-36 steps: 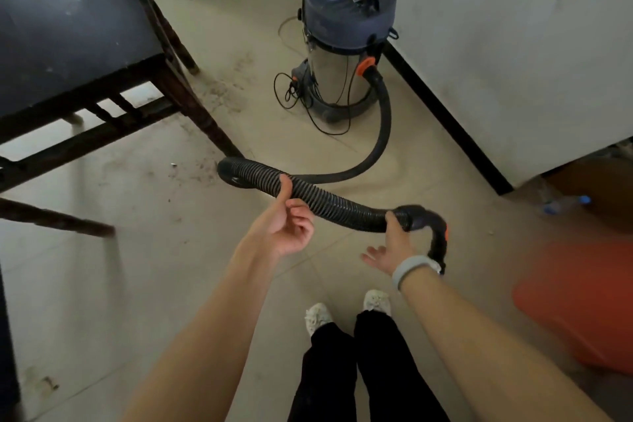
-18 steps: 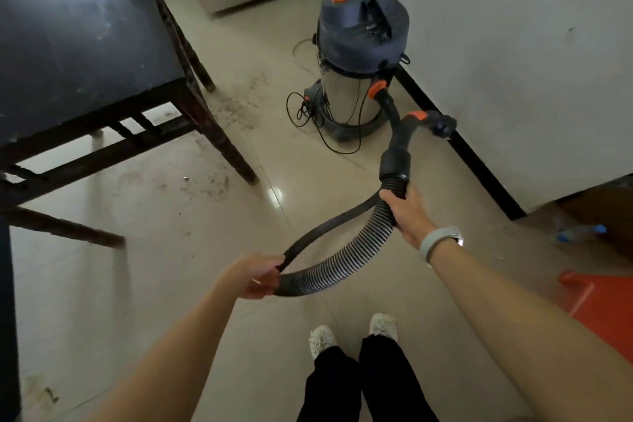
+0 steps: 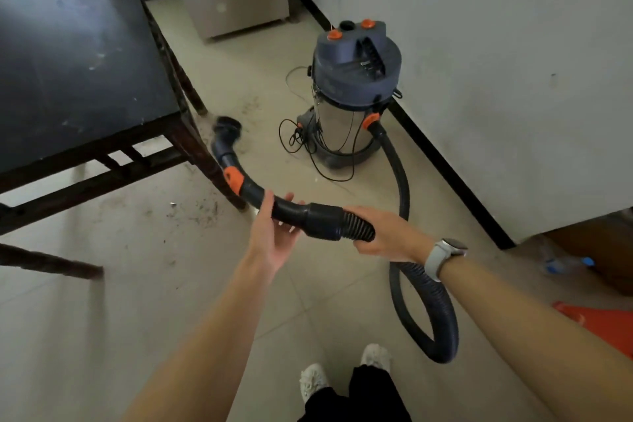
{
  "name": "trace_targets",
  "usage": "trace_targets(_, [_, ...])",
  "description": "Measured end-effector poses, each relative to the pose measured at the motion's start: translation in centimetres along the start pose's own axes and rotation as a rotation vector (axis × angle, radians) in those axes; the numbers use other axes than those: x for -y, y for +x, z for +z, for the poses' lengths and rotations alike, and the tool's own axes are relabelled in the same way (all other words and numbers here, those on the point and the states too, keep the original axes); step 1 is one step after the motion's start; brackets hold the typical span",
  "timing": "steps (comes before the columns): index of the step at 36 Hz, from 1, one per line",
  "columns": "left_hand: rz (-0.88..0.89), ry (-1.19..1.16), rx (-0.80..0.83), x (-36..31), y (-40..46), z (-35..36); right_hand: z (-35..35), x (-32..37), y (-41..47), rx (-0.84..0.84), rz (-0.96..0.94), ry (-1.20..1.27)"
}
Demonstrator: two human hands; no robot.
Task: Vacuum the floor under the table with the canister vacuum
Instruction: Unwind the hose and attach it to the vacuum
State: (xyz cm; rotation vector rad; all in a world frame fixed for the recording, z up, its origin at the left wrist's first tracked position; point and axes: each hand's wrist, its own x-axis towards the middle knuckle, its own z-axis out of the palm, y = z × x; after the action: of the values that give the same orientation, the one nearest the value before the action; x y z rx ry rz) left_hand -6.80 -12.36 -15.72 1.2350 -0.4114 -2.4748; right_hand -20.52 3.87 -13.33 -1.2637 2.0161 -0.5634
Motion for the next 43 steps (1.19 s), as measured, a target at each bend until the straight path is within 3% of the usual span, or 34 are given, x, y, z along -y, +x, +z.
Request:
trace_targets(6, [0.028,-0.118,0.054,-1.9,2.2,3.7,-2.3,-2.7,1.4,0.050,0.105,0.131])
trace_targets(13, [0.166,-0.262,0.109,-8.4,7.0,12.1,-10.2,-4.8,8.2,-0.031,0.110,0.104])
trace_targets(17, [0.233,-0.301,0.144,-11.3,9.8,18.1,-16.1,-6.1,13.8,-0.188,0.023,0.041])
trace_targets(23, [0.189,-0.386,0.150,-13.1,14.6,24.2,-25.6,-8.1,20.1,-0.474,0.033,-0.281])
trace_targets(25, [0.158,-0.393,0.092,-13.4,16.2,25.1,-26.8,-8.6,21.8,-0.439,0.075,-0.316])
trace_targets(30, [0.065,-0.305,-0.097,-14.6,21.5,24.3,-25.3,-10.7,25.6,-0.050,0.237,-0.210])
trace_targets(33, [0.071,-0.264,-0.167,-16.0,25.0,23.6,-23.5,-12.2,28.7,0.072,0.258,-0.143])
trace_targets(43, [0.188,-0.128,-0.182,-23.6,34.3,27.0,-26.2,-12.8,39.2,0.118,0.265,-0.020])
